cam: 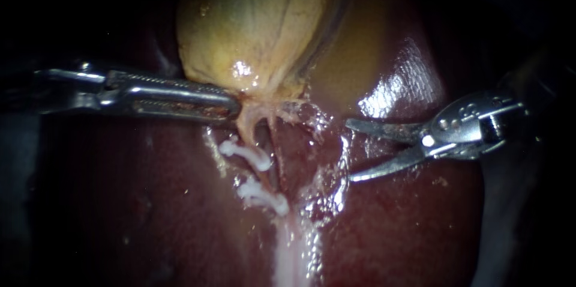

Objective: Go to the cutting position left tube

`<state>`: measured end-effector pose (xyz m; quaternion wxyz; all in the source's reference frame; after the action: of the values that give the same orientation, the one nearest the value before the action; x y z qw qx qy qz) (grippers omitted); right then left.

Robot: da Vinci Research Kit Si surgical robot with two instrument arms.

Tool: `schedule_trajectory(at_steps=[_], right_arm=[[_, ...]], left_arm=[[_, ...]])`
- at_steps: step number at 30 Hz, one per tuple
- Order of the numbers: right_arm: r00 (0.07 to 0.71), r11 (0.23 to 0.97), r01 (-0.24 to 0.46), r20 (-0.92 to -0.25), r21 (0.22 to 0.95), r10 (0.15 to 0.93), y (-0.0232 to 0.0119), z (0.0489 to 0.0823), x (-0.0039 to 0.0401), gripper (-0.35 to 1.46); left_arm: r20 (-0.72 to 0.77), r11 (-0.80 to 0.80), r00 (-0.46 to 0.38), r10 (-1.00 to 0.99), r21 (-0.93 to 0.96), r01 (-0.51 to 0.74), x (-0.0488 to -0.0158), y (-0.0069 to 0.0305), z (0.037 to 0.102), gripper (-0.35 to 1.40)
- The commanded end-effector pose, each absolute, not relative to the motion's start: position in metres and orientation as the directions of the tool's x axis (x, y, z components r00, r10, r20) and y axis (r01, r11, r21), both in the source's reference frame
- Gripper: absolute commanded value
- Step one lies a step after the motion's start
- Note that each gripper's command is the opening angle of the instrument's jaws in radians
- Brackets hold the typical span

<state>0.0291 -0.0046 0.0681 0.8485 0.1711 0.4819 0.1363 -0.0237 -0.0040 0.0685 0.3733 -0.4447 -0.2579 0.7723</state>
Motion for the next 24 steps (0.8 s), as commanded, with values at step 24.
schedule_trajectory(at_steps=[24], right_arm=[[0.500, 0.896, -0.002, -0.776, 0.444, 0.385, -0.0083, 0.0723, 0.0359, 1.43]], left_arm=[[-0.499, -0.593, -0.326, 0.803, -0.726, -0.348, -0.0237, -0.0042, 0.0682, -0.35]])
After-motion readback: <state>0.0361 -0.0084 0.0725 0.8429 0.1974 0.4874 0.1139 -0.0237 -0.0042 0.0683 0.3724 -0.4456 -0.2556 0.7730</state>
